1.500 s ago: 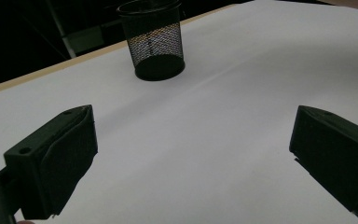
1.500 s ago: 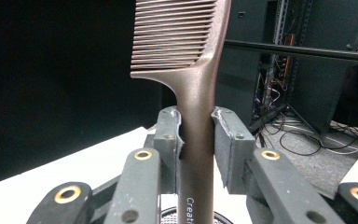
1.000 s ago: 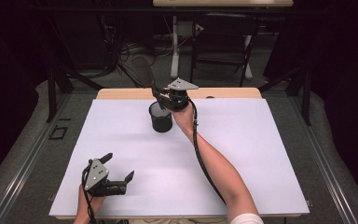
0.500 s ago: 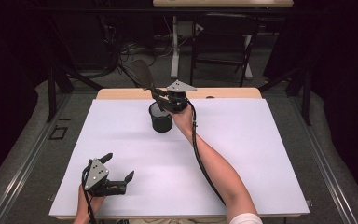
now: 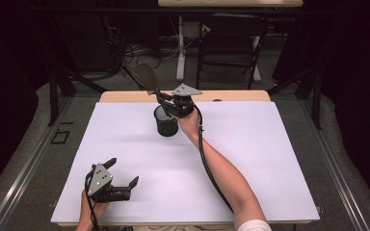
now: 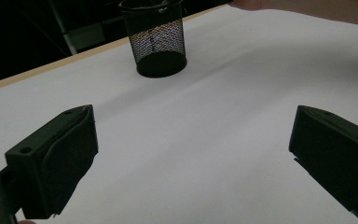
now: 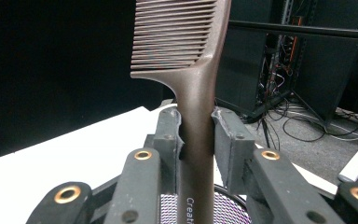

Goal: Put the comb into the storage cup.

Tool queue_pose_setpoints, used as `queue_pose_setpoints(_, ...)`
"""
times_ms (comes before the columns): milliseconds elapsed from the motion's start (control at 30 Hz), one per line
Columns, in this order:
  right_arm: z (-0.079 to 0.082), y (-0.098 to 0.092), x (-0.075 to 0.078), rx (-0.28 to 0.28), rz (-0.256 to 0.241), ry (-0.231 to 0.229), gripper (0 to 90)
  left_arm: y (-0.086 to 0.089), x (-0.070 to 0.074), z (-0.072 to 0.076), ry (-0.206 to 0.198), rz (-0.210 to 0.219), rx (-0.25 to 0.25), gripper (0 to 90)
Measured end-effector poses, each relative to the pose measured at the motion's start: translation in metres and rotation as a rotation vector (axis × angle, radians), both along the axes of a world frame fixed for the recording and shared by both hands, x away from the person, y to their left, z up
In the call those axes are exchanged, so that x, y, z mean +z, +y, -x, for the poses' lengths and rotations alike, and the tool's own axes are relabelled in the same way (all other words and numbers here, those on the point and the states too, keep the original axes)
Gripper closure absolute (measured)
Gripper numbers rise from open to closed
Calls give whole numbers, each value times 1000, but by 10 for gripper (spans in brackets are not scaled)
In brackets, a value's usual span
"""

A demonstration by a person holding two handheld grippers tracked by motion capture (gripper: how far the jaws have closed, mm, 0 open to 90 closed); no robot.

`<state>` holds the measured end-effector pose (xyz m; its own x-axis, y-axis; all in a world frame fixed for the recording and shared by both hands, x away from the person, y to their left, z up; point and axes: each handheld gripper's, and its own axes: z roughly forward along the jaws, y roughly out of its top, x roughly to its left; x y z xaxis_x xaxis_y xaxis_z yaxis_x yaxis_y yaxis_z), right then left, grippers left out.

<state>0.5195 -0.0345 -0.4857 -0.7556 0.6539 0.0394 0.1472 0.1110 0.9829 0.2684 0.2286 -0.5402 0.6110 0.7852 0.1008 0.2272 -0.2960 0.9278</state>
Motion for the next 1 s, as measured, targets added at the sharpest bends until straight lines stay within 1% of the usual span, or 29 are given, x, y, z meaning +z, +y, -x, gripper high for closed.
queue_pose_setpoints(900, -1, 1, -12, 0, 34, 19, 725, 0, 0, 0, 2, -4, 1, 12)
queue_pose_setpoints(1000, -1, 0, -13, 2, 45, 22, 725, 1, 0, 0, 2, -4, 2, 12)
